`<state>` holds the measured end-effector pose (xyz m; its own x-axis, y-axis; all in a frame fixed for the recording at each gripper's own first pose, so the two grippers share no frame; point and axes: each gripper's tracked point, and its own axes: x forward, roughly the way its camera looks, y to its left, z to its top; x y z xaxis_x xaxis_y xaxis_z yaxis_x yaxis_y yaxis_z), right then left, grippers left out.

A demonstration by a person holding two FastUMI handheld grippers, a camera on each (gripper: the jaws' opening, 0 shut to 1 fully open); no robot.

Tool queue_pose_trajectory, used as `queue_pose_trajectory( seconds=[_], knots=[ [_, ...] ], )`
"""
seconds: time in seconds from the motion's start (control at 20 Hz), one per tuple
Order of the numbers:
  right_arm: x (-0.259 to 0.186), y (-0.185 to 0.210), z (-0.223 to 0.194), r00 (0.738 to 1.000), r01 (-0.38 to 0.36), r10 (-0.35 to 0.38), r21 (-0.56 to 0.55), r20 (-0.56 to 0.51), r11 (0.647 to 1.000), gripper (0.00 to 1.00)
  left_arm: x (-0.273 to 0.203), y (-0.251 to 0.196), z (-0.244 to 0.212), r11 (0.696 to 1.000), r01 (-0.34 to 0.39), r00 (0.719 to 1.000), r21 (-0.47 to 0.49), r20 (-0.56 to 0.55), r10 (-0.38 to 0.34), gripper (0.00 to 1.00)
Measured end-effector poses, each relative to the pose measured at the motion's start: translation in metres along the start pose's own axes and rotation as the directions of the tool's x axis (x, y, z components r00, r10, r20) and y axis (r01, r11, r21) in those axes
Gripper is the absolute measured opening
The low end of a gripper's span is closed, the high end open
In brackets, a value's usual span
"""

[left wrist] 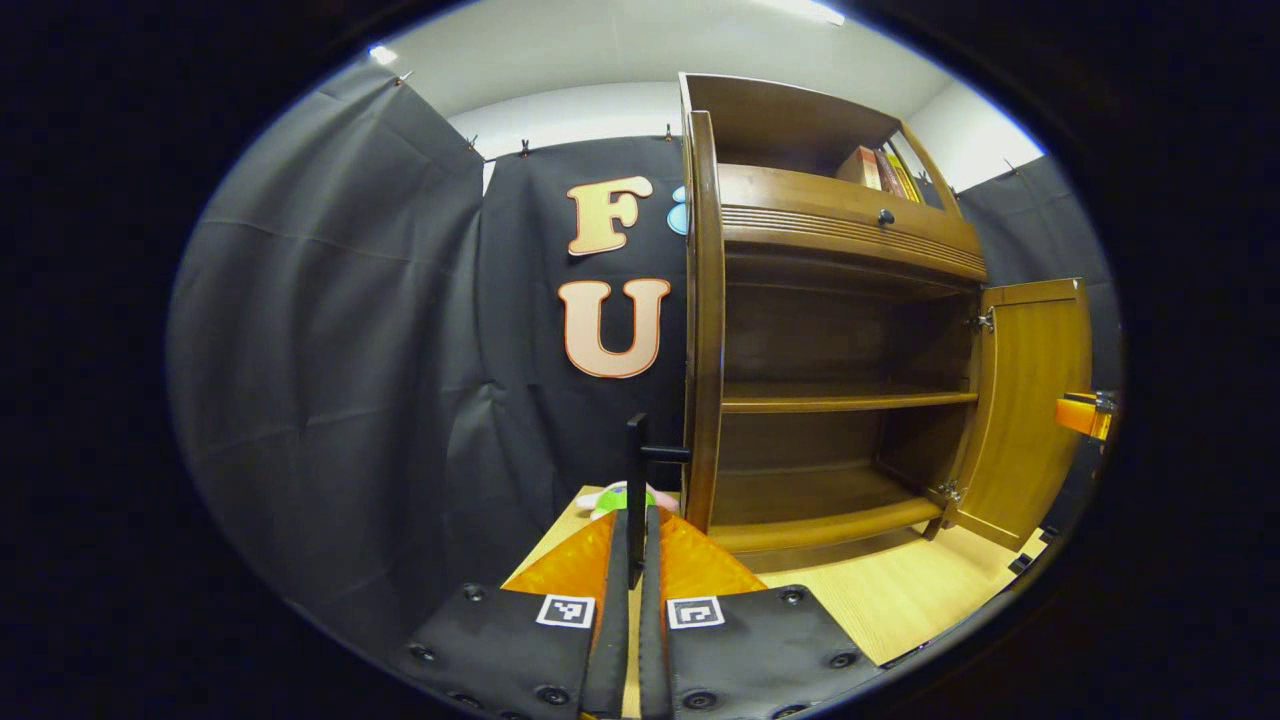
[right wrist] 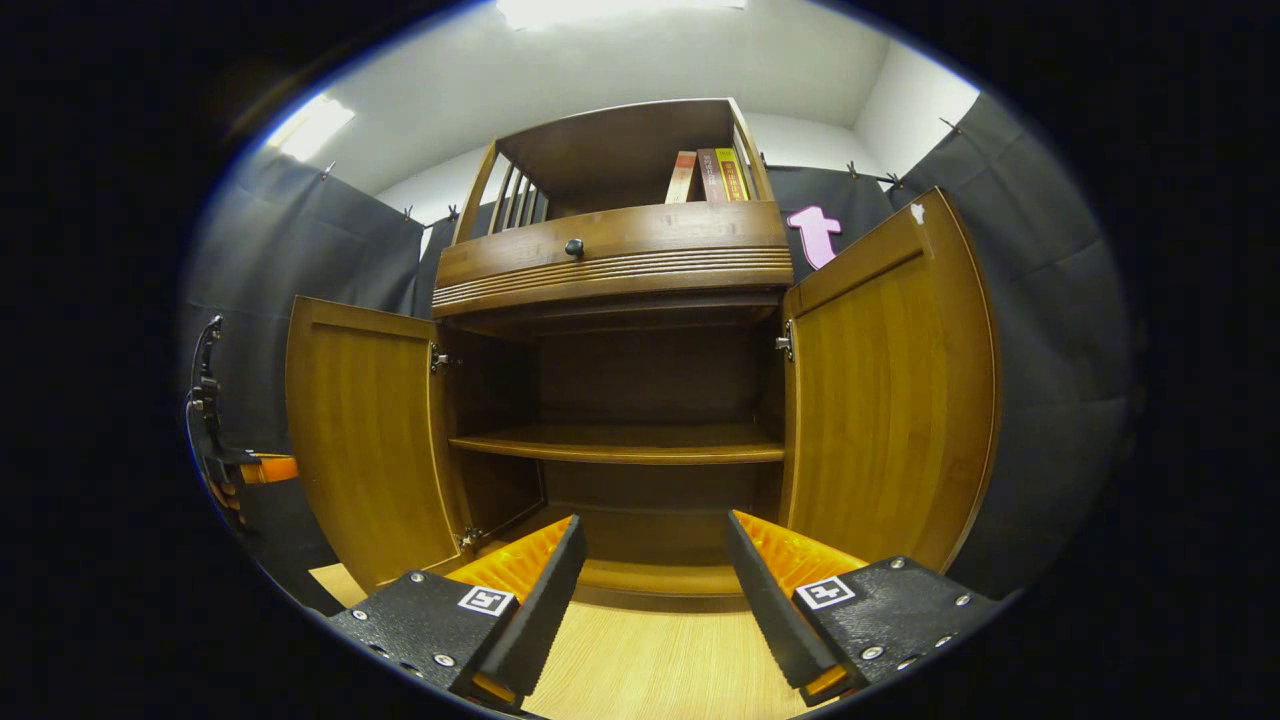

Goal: Open the right door of the double-door shoe cabinet with the right hand, and open the left door with the left hand.

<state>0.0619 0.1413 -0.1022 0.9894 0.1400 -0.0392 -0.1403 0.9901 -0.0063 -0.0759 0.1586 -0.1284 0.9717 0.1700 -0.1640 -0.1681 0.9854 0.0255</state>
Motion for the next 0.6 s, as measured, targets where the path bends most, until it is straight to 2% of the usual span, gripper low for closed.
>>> queue_pose_trajectory(
  seconds=[0.3,0.35,0.4,0.45,0.5,0.55,0.6],
  knots=[
    [-0.001,-0.006,0.004,1.000,0.008,-0.008,0.006,0.010,1.000,0.87,-0.022,-0.017,0.024,0.999,-0.010,1.000,0.046,0.029,0.008,0.13],
    [0.000,-0.008,0.008,1.000,0.011,-0.011,0.009,0.015,1.000,0.87,-0.025,-0.020,0.027,0.999,-0.012,0.999,0.043,0.031,0.011,0.19],
    [0.000,-0.008,0.010,1.000,0.014,-0.014,0.012,0.019,1.000,0.87,-0.027,-0.022,0.030,0.999,-0.007,1.000,0.033,0.030,0.006,0.19],
    [0.000,-0.010,0.014,1.000,0.018,-0.019,0.015,0.024,1.000,0.87,-0.028,-0.023,0.033,1.000,-0.012,1.000,0.019,0.024,0.012,0.06],
    [0.002,-0.012,0.015,0.999,0.025,-0.026,0.017,0.027,1.000,0.87,-0.027,-0.024,0.036,1.000,-0.013,1.000,0.006,0.020,0.013,0.06],
    [0.002,-0.014,0.018,0.999,0.029,-0.029,0.020,0.027,0.999,0.87,-0.027,-0.029,0.041,1.000,-0.011,1.000,-0.001,0.024,0.011,0.12],
    [0.002,-0.014,0.020,0.999,0.030,-0.030,0.023,0.027,0.999,0.98,-0.028,-0.031,0.048,1.000,-0.015,0.999,-0.003,0.030,0.015,0.19]
  ],
)
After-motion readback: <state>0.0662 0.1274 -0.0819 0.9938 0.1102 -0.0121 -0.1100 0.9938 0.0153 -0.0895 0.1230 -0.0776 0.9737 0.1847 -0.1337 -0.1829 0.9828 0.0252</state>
